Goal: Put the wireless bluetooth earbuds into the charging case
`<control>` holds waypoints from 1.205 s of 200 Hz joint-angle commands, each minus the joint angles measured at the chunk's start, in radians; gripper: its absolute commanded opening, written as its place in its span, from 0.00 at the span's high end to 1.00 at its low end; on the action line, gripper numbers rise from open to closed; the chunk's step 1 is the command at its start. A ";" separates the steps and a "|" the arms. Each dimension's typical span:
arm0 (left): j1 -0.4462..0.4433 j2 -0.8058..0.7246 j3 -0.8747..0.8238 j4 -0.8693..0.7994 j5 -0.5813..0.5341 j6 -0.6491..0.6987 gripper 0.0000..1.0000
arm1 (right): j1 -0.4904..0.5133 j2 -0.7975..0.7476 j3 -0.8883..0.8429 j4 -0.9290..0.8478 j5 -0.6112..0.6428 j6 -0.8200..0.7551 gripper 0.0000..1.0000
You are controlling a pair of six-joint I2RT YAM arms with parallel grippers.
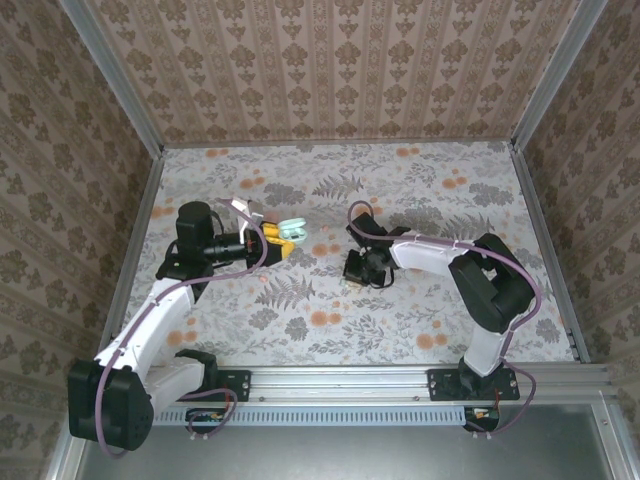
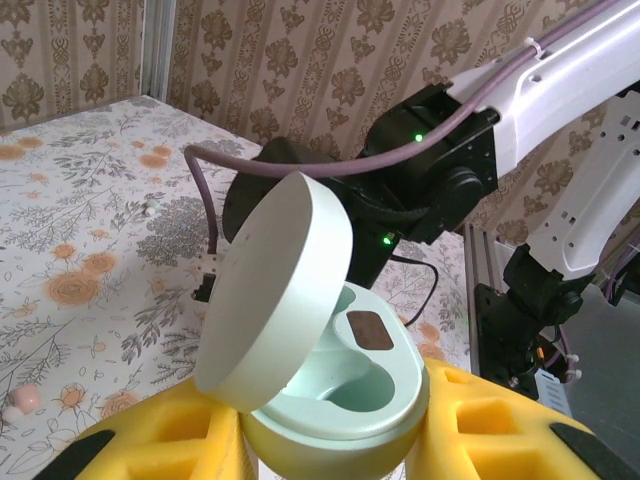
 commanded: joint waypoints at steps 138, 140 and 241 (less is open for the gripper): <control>-0.007 -0.050 -0.011 -0.036 -0.009 0.035 0.98 | 0.127 0.049 0.381 -0.573 0.175 -0.362 0.60; -0.007 -0.050 -0.011 -0.036 -0.009 0.034 0.98 | 0.128 0.054 0.386 -0.578 0.174 -0.365 0.60; -0.007 -0.064 -0.013 -0.050 -0.016 0.043 0.98 | 0.148 0.203 0.495 -0.606 0.153 -0.415 0.66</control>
